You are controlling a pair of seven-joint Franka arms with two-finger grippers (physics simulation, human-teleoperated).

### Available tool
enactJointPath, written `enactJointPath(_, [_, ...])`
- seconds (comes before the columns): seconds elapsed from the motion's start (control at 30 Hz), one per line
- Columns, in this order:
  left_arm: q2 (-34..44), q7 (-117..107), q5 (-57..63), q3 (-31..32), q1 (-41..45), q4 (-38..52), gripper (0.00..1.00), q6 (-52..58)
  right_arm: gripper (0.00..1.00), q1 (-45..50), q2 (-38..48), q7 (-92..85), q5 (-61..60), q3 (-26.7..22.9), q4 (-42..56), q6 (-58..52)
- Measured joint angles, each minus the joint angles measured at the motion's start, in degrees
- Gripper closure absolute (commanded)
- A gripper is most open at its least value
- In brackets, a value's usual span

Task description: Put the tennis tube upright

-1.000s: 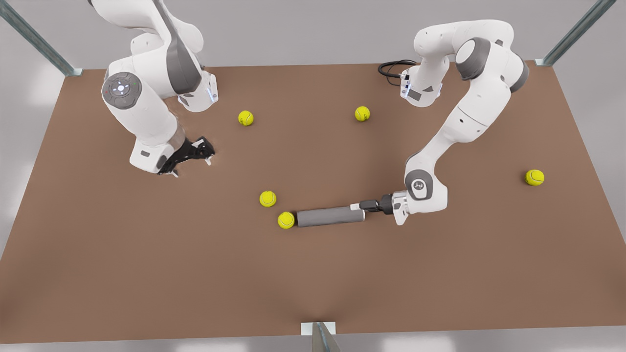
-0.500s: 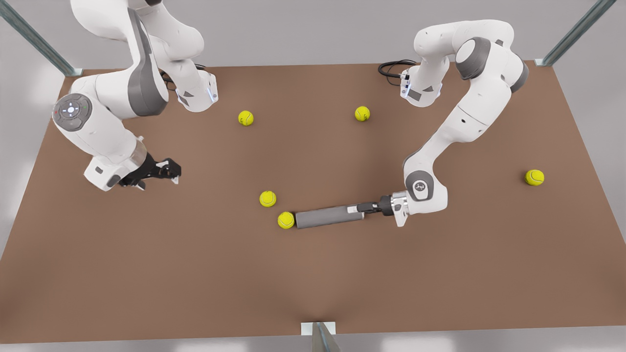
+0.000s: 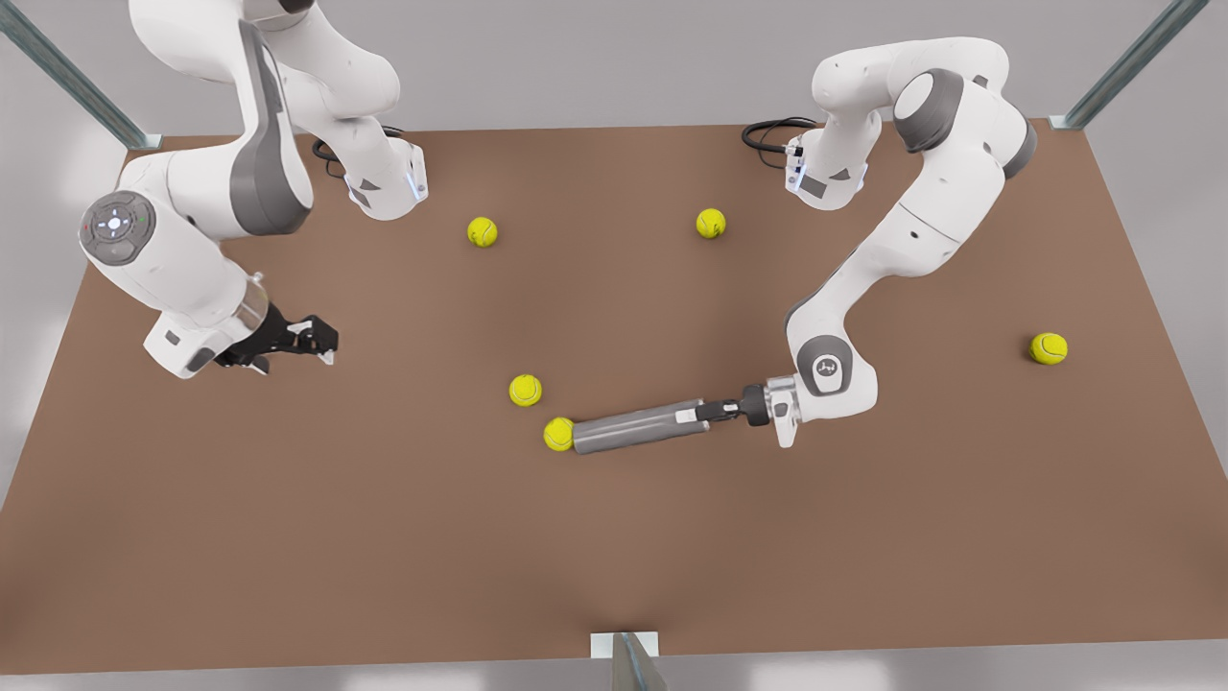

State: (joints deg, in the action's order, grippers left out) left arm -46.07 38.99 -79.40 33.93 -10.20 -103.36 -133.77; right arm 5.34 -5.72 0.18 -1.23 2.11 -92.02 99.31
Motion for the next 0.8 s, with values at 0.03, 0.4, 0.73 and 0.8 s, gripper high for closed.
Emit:
enactJointPath(0.03, [0.16,-0.05,-0.23,0.0,0.0,0.0,0.79,0.0,0.0,0.06,-0.07,0.0,0.0,0.0,0.0,0.01])
enactJointPath(0.4, [0.7,-2.63,-1.84,1.02,-1.02,0.0,0.79,-0.1,0.0,0.16,-0.26,0.0,0.0,0.0,0.0,-0.08])
enactJointPath(0.73, [2.15,-8.24,-0.71,3.6,-4.48,-0.1,0.79,0.06,0.0,-0.2,-0.26,-0.09,0.0,0.0,0.09,-0.28])
enactJointPath(0.8, [2.13,-8.63,-0.44,3.6,-4.47,-0.02,0.79,0.15,0.0,-0.38,-0.26,-0.09,0.0,0.0,0.09,-0.26])
